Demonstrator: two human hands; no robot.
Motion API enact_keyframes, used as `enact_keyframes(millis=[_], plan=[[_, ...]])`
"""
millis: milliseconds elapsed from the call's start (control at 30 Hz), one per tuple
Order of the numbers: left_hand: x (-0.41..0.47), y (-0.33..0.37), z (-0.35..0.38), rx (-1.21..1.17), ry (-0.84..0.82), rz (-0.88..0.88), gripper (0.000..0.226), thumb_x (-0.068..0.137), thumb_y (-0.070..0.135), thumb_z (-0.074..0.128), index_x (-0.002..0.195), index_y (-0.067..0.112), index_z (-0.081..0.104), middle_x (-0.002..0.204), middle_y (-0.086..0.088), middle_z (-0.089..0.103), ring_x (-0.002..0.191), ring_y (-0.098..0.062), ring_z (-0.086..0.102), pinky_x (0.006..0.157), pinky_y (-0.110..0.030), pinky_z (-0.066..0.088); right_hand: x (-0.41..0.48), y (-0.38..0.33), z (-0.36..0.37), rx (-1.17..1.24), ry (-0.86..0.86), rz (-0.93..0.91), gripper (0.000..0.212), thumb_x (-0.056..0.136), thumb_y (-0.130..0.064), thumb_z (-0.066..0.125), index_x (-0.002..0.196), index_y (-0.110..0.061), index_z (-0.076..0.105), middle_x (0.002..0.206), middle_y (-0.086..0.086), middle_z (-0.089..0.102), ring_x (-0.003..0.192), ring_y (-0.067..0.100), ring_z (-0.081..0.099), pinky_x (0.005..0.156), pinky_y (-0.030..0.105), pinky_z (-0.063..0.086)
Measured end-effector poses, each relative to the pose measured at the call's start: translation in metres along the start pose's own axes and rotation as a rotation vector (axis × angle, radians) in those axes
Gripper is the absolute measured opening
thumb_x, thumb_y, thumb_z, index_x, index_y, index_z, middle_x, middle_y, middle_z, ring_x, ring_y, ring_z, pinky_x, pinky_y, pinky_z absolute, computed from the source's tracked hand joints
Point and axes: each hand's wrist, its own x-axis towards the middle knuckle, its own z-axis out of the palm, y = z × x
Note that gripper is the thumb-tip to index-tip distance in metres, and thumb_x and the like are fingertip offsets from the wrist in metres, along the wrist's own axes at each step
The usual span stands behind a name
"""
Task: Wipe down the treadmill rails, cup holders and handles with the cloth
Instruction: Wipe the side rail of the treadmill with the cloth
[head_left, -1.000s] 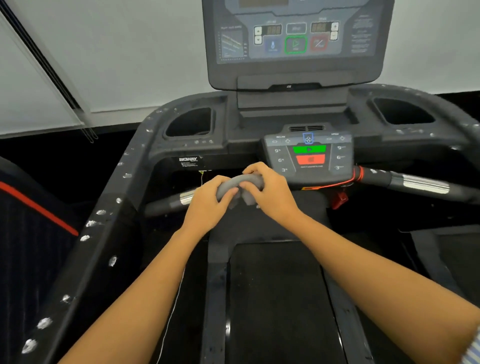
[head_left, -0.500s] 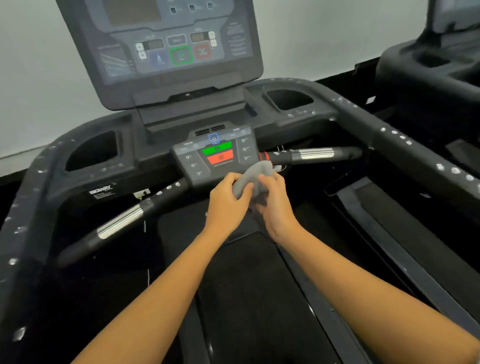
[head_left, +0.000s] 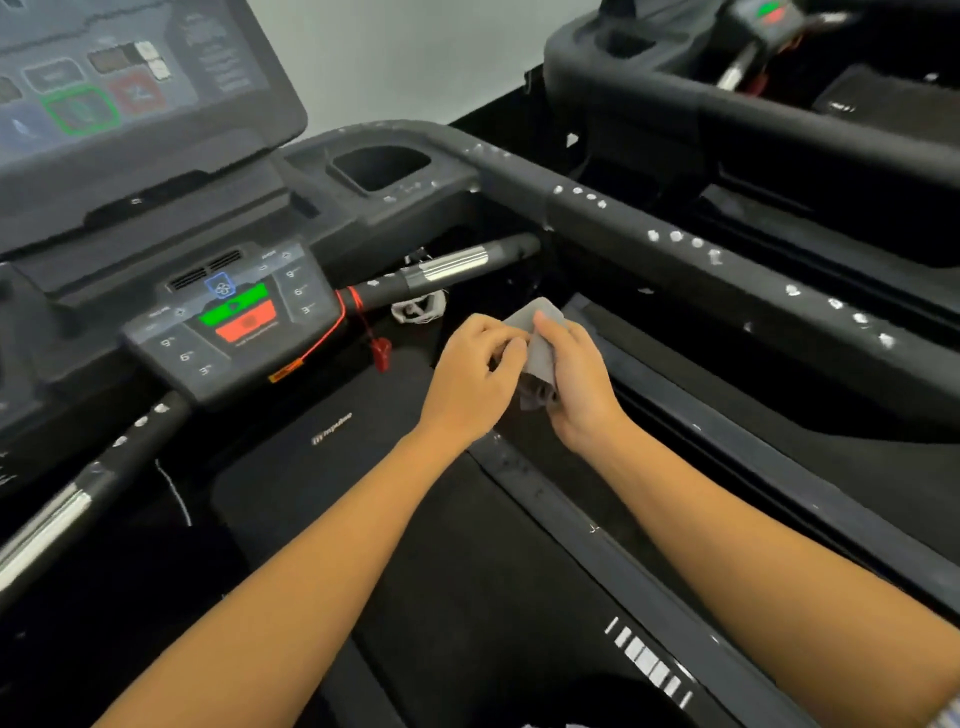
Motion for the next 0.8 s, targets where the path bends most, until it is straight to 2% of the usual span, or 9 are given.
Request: enact_keyframes(millis=[100, 167, 267, 400, 567, 633, 800], plan=[[0.01, 0.013, 0.025, -0.012, 0.025, 0.047, 0.016, 0.094, 0.018, 0.047, 0.098, 0.016, 0.063, 0.098, 0.006, 0.054, 0.086, -0.003, 0.052, 0.073, -0.012, 0.042, -0.002, -0.011, -0.033, 0.006, 0.067, -0.014, 0.028, 0.092, -0.033, 0.054, 0.112, -0.014, 0.05, 0.112, 0.014, 0.059, 0.09, 0.021, 0.062, 0.063, 0.03, 0.052], [0.016, 0.021, 0.044, -0.009, 0.018, 0.063, 0.015, 0.094, 0.016, 0.048, 0.103, 0.015, 0.059, 0.102, 0.004, 0.053, 0.088, -0.005, 0.051, 0.075, -0.014, 0.042, -0.004, -0.018, -0.056, -0.026, 0.11, -0.022, 0.033, 0.091, -0.036, 0.054, 0.117, -0.014, 0.049, 0.112, 0.012, 0.058, 0.088, 0.021, 0.061, 0.059, 0.029, 0.05], [0.027, 0.031, 0.075, 0.017, -0.029, 0.083, 0.02, 0.092, 0.014, 0.051, 0.111, 0.012, 0.057, 0.11, 0.0, 0.053, 0.097, -0.011, 0.052, 0.081, -0.02, 0.044, -0.01, -0.031, -0.089, -0.082, 0.185, -0.044, 0.03, 0.092, -0.037, 0.052, 0.115, -0.018, 0.049, 0.104, 0.006, 0.057, 0.084, 0.02, 0.059, 0.053, 0.026, 0.048], [0.043, 0.049, 0.114, 0.084, -0.091, 0.13, 0.026, 0.091, 0.014, 0.053, 0.117, 0.011, 0.055, 0.116, -0.004, 0.052, 0.105, -0.013, 0.05, 0.086, -0.021, 0.04, -0.019, -0.049, -0.13, -0.144, 0.243, -0.125, 0.028, 0.093, -0.035, 0.051, 0.115, -0.018, 0.05, 0.101, 0.005, 0.056, 0.081, 0.016, 0.058, 0.047, 0.019, 0.045], [0.062, 0.071, 0.152, 0.177, -0.175, 0.217, 0.035, 0.09, 0.015, 0.054, 0.124, 0.009, 0.05, 0.125, -0.006, 0.049, 0.109, -0.015, 0.049, 0.094, -0.03, 0.042, -0.028, -0.069, -0.168, -0.208, 0.277, -0.199, 0.028, 0.092, -0.035, 0.053, 0.115, -0.02, 0.051, 0.097, 0.002, 0.057, 0.078, 0.014, 0.057, 0.047, 0.016, 0.043], [0.069, 0.079, 0.164, 0.24, -0.192, 0.279, 0.039, 0.089, 0.016, 0.055, 0.127, 0.008, 0.048, 0.127, -0.007, 0.048, 0.112, -0.018, 0.049, 0.097, -0.033, 0.041, -0.032, -0.076, -0.18, -0.224, 0.29, -0.241, 0.027, 0.092, -0.033, 0.055, 0.115, -0.019, 0.051, 0.097, -0.001, 0.058, 0.079, 0.01, 0.058, 0.05, 0.014, 0.045], [0.083, 0.099, 0.187, 0.393, -0.232, 0.423, 0.053, 0.089, 0.022, 0.056, 0.137, 0.007, 0.039, 0.142, -0.01, 0.039, 0.13, -0.023, 0.037, 0.104, -0.033, 0.03, -0.041, -0.097, -0.209, -0.404, 0.406, -0.474, 0.026, 0.092, -0.028, 0.057, 0.116, -0.021, 0.052, 0.104, -0.008, 0.059, 0.088, -0.006, 0.057, 0.073, 0.012, 0.048]])
